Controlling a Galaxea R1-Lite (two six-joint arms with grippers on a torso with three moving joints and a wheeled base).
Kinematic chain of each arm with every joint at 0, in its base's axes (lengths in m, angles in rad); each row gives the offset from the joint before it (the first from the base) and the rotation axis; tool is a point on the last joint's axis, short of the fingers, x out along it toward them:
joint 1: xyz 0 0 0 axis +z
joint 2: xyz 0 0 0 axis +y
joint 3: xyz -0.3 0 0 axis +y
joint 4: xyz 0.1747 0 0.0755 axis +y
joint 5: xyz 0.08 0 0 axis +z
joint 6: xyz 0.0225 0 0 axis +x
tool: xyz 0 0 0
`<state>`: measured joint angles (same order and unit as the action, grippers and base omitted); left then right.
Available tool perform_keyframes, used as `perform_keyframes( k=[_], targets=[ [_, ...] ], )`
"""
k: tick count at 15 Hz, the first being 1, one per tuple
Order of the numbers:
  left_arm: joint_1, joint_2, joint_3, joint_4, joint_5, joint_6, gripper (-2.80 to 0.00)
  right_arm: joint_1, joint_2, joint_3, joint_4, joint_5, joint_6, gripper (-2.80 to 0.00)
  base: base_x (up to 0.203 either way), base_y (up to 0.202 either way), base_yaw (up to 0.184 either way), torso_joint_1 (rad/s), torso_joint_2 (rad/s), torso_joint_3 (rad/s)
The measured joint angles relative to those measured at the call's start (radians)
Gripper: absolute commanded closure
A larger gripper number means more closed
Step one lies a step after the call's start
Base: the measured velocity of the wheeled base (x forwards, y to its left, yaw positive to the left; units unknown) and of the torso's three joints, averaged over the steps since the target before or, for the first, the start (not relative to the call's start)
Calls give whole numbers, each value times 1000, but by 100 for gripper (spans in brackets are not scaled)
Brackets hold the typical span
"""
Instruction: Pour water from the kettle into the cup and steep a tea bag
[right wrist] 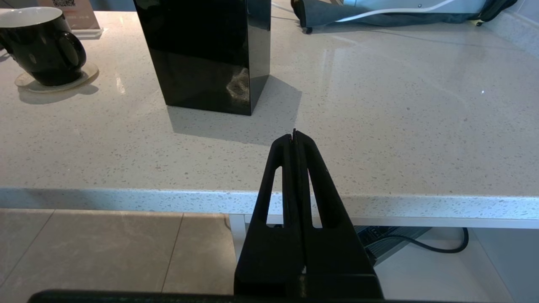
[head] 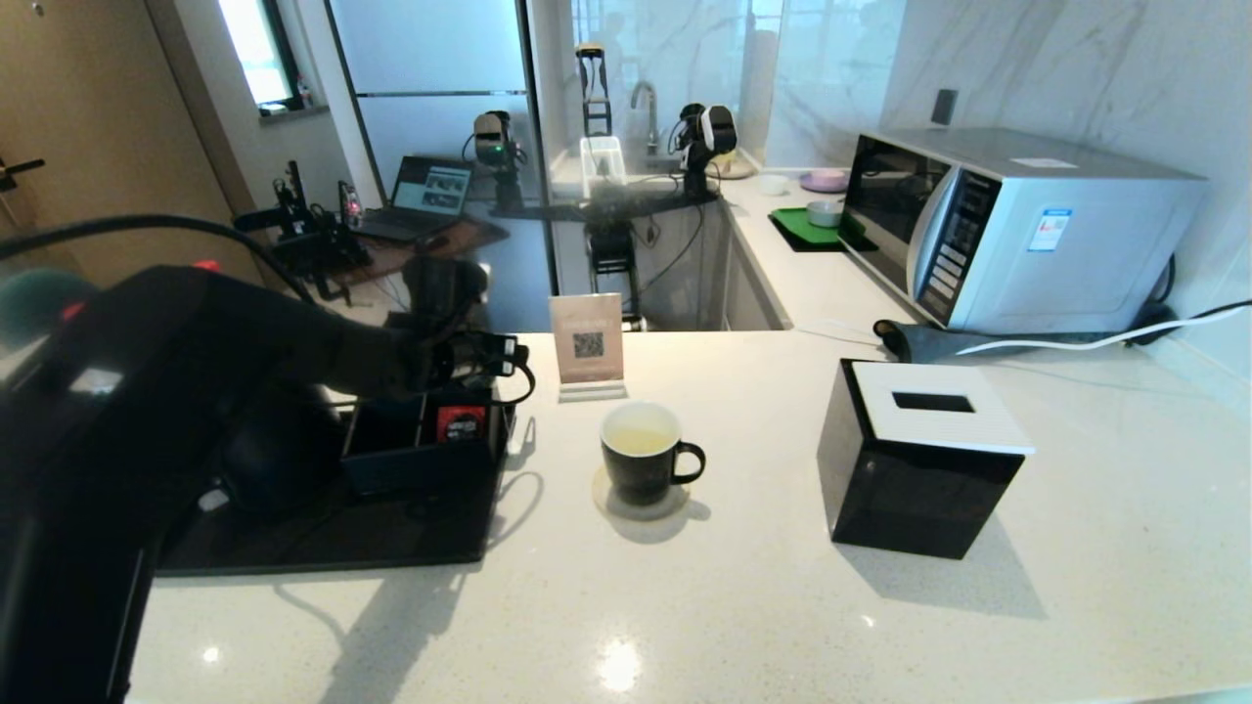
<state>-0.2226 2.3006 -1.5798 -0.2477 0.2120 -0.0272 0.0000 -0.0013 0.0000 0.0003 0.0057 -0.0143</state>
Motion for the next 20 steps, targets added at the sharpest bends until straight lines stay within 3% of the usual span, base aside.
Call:
perform_keyframes(
  k=[6,7,20],
  targets=[
    [8,15,-5,-3,-2,0,-280,0,0,0,0,0,0,0,0,0,0,0,0,0],
    [9,17,-5,-3,-2,0,0,0,0,0,0,0,0,0,0,0,0,0,0,0],
    [17,13,-11,-2,-4,3,0,0,0,0,0,0,0,0,0,0,0,0,0,0]
  ],
)
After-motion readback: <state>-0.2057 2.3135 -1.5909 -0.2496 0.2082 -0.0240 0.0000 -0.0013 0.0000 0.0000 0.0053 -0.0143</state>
